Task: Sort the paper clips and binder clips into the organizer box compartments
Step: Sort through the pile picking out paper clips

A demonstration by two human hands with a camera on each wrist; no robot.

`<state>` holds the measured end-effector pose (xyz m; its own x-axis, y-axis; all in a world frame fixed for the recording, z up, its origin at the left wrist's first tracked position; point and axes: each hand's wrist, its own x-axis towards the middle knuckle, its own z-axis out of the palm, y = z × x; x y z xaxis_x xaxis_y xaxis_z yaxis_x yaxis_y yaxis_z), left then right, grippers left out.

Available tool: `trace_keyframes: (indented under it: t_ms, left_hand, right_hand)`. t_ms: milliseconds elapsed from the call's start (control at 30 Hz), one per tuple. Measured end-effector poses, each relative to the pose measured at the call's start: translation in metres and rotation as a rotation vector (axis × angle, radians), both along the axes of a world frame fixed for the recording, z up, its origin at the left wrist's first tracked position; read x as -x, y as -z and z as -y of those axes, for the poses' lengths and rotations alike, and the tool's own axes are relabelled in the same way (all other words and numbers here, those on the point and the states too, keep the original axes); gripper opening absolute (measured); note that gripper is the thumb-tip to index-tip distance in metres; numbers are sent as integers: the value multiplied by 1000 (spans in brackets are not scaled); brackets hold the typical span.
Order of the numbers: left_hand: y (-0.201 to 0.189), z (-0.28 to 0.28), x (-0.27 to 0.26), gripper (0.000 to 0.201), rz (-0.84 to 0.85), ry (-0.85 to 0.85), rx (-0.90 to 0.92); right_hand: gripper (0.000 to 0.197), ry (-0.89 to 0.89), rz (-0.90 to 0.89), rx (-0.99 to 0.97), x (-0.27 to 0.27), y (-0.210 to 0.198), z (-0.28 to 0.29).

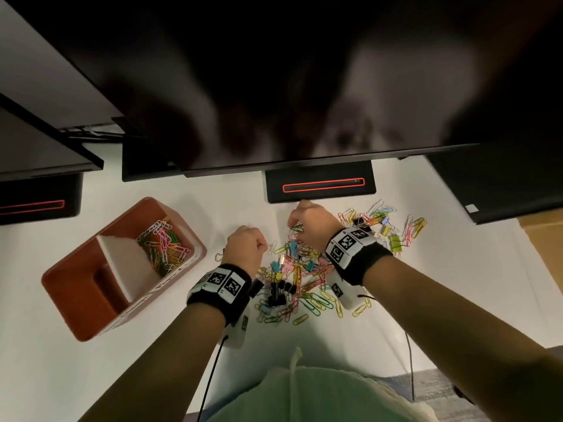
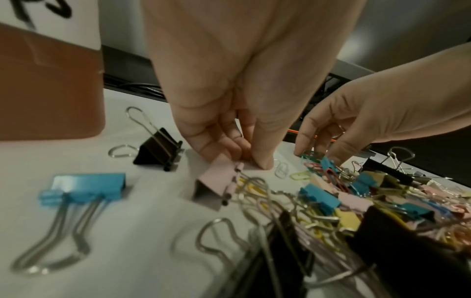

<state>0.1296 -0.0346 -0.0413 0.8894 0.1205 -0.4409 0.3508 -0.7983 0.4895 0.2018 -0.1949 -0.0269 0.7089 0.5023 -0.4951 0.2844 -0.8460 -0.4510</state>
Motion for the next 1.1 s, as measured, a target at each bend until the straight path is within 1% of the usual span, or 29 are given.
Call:
trace_keyframes:
  t_ms: [67, 133, 200, 267, 300, 367, 433, 500, 633, 733, 833, 933, 1100]
  left_hand:
    - [-1, 0, 1, 4, 0, 38, 25]
    - [-5, 1, 2, 4, 4, 70, 95]
    - [-8, 5, 4, 15, -9, 71, 160]
    - [-7, 11, 5, 27, -32, 64, 145]
    - [-6, 14, 4, 29, -40, 62, 123]
    - [-4, 19, 3, 24, -42, 60, 71]
    - [-2, 22, 3, 14, -16, 67, 28]
    - [1, 21, 3, 8, 18, 66, 19]
    - [3, 17, 2, 6, 53, 70, 22]
    - [2, 16, 1, 6, 41, 135, 6]
    - [-1, 17, 1, 4, 34, 145, 5]
    - [-3, 18, 4, 10, 49, 111, 13]
    - [0, 15, 5, 7, 52, 128, 14]
  right_hand:
    - [28, -45, 8, 21, 1, 1, -2]
    - [26, -78, 12, 30, 1, 1, -3]
    - [24, -94, 6, 29, 0, 0, -2]
    - [24, -90, -15, 24, 0, -1, -1]
    - [25, -80, -28, 21, 0, -1, -1]
    - [23, -50, -42, 7, -1, -1, 0]
    - [20, -27, -42, -7, -1, -1, 2]
    - [21, -22, -42, -17, 0, -1, 3]
    - [29, -53, -28, -23, 8, 1, 5]
    - [32, -61, -12, -17, 13, 2, 5]
    - [28, -71, -7, -8, 16, 1, 3]
    - [20, -47, -25, -18, 14, -2, -1]
    - [17, -15, -86, 29, 6, -5, -7]
